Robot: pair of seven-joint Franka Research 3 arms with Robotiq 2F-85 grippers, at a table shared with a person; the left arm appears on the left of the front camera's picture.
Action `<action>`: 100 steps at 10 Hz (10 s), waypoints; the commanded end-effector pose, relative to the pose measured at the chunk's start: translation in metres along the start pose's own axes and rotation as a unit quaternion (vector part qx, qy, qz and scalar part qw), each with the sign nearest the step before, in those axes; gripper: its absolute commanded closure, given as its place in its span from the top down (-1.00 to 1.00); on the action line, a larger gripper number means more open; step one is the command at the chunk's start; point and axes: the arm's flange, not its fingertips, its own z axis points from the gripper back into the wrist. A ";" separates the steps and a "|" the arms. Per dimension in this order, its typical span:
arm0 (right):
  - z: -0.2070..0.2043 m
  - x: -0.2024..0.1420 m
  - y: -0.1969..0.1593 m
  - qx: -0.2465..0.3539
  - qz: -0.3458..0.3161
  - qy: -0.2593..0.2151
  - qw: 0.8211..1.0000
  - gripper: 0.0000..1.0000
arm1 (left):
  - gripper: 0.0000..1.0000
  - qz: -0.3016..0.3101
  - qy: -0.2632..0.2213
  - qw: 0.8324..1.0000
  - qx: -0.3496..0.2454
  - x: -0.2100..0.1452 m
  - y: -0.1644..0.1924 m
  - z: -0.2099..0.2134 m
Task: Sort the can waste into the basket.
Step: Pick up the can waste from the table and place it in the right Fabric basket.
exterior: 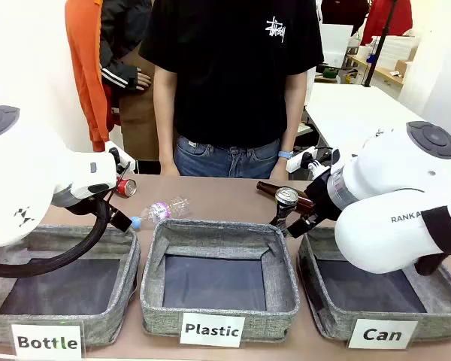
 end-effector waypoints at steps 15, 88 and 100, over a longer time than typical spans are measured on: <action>0.000 0.000 0.000 0.000 0.000 0.000 1.000 1.00 | 1.00 0.000 0.000 1.000 0.000 0.000 0.000 0.000; 0.203 -0.316 -0.246 0.608 -0.451 -0.146 0.637 1.00 | 1.00 0.200 0.007 0.951 -0.237 -0.077 0.234 0.206; 0.203 -0.316 -0.246 0.608 -0.451 -0.146 0.637 1.00 | 1.00 0.282 -0.046 0.927 -0.245 -0.131 0.272 0.221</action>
